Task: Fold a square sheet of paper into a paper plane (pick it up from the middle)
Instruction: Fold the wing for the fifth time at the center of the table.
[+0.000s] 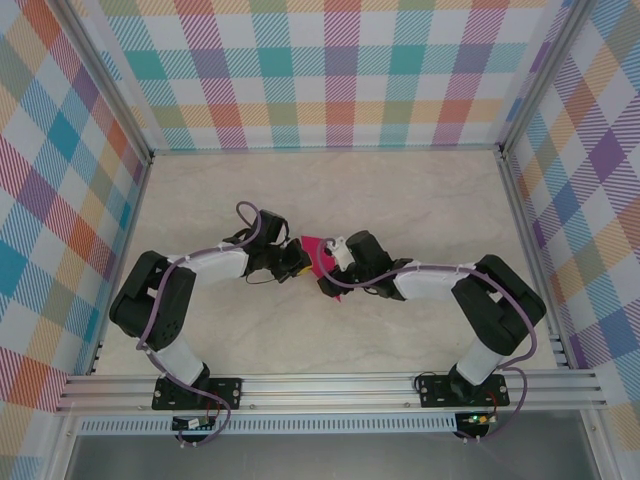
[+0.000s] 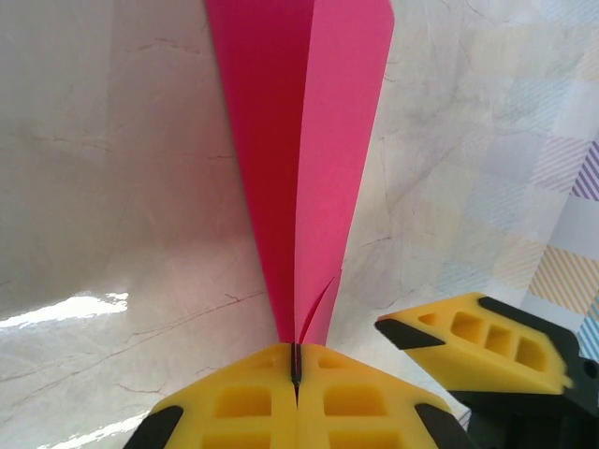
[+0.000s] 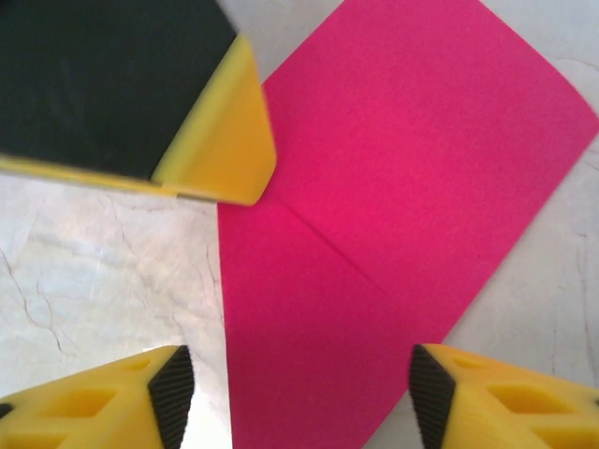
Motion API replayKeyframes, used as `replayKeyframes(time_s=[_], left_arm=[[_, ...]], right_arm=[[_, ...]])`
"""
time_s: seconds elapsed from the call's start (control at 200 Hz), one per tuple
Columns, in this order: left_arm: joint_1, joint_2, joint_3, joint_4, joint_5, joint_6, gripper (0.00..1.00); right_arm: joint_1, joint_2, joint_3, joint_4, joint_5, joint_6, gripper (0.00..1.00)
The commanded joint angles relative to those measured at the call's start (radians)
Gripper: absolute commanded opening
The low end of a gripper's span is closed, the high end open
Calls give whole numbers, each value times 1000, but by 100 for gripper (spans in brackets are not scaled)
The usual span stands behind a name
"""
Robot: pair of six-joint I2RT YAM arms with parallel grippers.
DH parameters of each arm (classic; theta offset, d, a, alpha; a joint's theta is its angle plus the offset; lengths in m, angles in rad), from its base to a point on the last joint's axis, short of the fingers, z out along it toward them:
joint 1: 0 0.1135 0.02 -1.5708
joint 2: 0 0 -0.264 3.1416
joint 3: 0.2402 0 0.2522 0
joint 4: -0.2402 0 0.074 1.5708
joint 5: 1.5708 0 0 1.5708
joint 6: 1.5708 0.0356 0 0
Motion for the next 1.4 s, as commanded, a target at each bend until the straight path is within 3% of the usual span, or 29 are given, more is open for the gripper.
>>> replayKeyframes(time_s=[0.0, 0.225, 0.39, 0.55, 0.82, 1.08, 1.25, 1.395], left_arm=[[-10, -30, 25, -44, -16, 2, 4], [-9, -21, 39, -52, -10, 2, 4], [-10, -24, 48, -72, -13, 9, 4], [-9, -25, 51, -80, -12, 7, 4], [-10, -23, 57, -92, -15, 9, 4], [-10, -25, 66, -103, -16, 12, 5], [-8, -51, 87, -167, -51, 51, 9], [10, -85, 96, -231, -77, 82, 22]], right_arm=[[21, -30, -14, 44, 16, -77, 68], [66, 3, -13, 72, 135, -64, 68], [87, 25, -48, 204, 203, -103, 60], [125, 62, -45, 250, 239, -200, 52], [133, 94, -55, 304, 306, -205, 44], [133, 113, -49, 305, 312, -205, 22], [133, 112, -50, 307, 299, -197, 10], [132, 109, -52, 311, 267, -156, 6]])
